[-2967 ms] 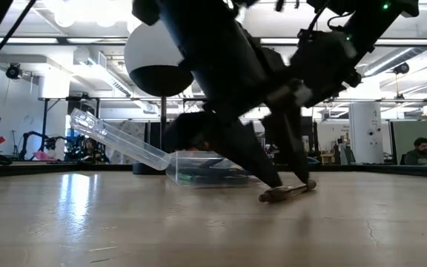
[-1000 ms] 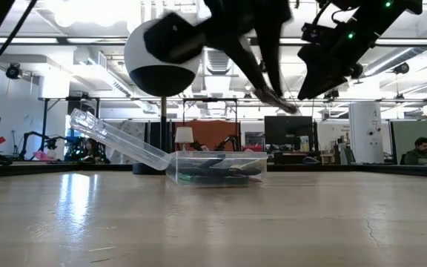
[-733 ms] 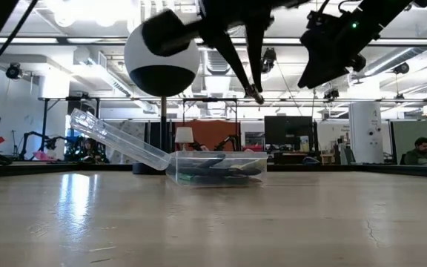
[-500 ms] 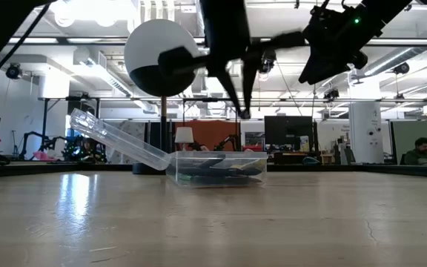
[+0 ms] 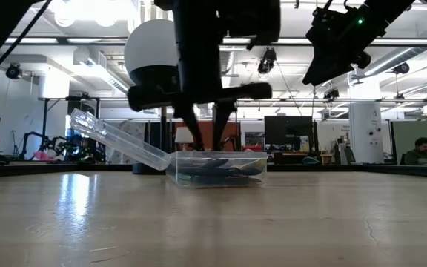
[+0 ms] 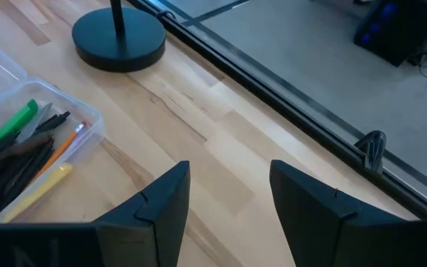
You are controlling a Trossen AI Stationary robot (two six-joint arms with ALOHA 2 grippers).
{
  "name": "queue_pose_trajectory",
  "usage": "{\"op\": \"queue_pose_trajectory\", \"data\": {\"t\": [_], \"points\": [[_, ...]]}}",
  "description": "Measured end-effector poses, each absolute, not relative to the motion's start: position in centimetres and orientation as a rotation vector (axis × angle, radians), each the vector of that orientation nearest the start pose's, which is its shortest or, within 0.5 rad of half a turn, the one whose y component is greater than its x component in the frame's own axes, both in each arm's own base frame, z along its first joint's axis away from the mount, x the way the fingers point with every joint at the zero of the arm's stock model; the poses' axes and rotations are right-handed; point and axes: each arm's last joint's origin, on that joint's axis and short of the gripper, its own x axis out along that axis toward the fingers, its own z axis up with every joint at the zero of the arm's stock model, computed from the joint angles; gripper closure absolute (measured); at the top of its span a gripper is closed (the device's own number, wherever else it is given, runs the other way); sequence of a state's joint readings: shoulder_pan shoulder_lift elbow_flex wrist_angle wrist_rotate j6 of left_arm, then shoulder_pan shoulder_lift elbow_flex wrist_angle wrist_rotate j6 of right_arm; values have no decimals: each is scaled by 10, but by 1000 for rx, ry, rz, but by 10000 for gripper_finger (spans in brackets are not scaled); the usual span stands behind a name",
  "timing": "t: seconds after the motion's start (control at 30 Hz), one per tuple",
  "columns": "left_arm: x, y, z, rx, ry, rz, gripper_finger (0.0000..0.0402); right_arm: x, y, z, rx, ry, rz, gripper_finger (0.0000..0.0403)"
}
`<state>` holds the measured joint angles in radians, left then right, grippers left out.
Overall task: Pick & place school supplies into a supply box
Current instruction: Put the brown ballpen into the supply box, then close the supply box cover
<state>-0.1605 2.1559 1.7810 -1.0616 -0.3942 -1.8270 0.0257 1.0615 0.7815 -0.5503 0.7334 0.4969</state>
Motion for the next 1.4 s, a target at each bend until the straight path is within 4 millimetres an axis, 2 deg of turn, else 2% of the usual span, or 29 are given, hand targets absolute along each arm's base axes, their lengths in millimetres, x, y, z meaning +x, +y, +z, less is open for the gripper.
{"op": "queue_pose_trajectory", "data": {"t": [0.1, 0.3, 0.47, 0.63, 0.83, 1.07, 1.4], "points": [[418, -55, 198, -1134, 727, 1307, 323, 204, -14, 258, 136, 598, -835, 225], [405, -57, 230, -1146, 673, 1253, 281, 204, -14, 258, 146, 605, -817, 225], [388, -60, 266, -1089, 557, 1218, 273, 206, -13, 258, 165, 602, -789, 225], [365, -58, 280, -974, 624, 1272, 272, 210, -13, 256, 174, 593, -785, 225], [343, -60, 284, -840, 736, 1347, 272, 221, -12, 251, 190, 595, -759, 225], [323, -62, 282, -813, 763, 1348, 271, 234, -10, 242, 226, 616, -689, 225], [262, -65, 277, -973, 685, 1287, 271, 247, -6, 234, 306, 626, -591, 225]]}}
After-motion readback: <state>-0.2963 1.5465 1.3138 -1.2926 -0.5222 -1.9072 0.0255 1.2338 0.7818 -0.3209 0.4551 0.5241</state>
